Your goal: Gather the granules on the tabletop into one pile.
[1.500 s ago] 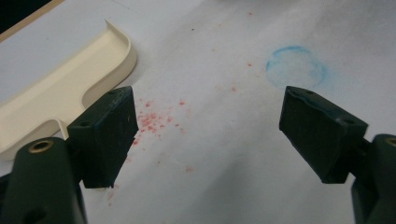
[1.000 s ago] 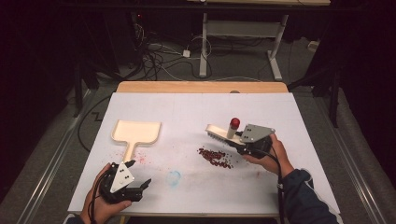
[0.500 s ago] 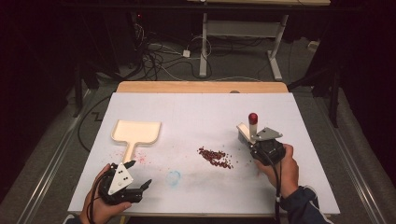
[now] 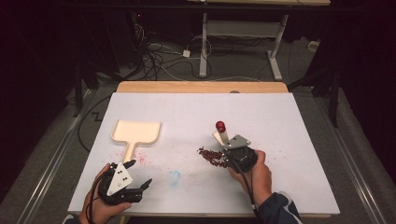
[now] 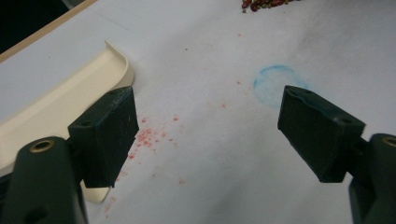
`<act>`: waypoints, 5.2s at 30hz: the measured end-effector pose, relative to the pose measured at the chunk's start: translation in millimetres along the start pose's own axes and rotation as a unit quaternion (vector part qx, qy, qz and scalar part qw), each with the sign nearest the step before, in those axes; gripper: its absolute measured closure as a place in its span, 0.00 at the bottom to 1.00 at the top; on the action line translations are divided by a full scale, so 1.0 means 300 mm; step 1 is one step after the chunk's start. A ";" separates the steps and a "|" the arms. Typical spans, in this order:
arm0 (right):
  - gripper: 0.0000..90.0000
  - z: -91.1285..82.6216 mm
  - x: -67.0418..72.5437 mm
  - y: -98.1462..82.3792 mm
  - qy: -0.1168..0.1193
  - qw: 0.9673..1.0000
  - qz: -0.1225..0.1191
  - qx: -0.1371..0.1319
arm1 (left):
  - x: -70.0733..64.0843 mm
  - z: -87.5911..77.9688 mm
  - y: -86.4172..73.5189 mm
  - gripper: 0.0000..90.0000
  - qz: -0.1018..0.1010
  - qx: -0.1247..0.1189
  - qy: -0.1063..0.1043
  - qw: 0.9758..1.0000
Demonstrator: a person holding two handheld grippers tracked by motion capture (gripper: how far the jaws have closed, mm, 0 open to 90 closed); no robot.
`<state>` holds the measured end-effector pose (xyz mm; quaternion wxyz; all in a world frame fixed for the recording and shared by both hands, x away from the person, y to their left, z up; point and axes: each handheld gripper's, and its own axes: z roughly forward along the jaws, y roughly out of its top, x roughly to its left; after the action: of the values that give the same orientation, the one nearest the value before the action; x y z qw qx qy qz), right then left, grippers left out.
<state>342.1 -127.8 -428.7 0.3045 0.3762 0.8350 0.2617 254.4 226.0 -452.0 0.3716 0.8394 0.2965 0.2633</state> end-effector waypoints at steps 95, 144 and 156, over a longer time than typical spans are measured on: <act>0.75 -0.161 -0.064 -0.058 0.310 0.933 -0.121 -0.136 | 0.004 0.002 -0.015 0.21 -0.001 0.016 0.017 1.000; 0.75 0.073 -0.130 0.018 0.341 0.917 -0.151 -0.139 | 0.000 0.000 -0.016 0.21 0.004 0.012 0.014 1.000; 0.75 -0.023 -0.179 0.014 0.268 0.940 -0.126 -0.170 | 0.014 -0.018 -0.017 0.21 0.004 0.006 0.021 1.000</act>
<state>367.7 -168.9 -404.5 0.1598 0.1267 0.8691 0.4507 252.0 234.2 -452.0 0.3594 0.8372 0.3020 0.2807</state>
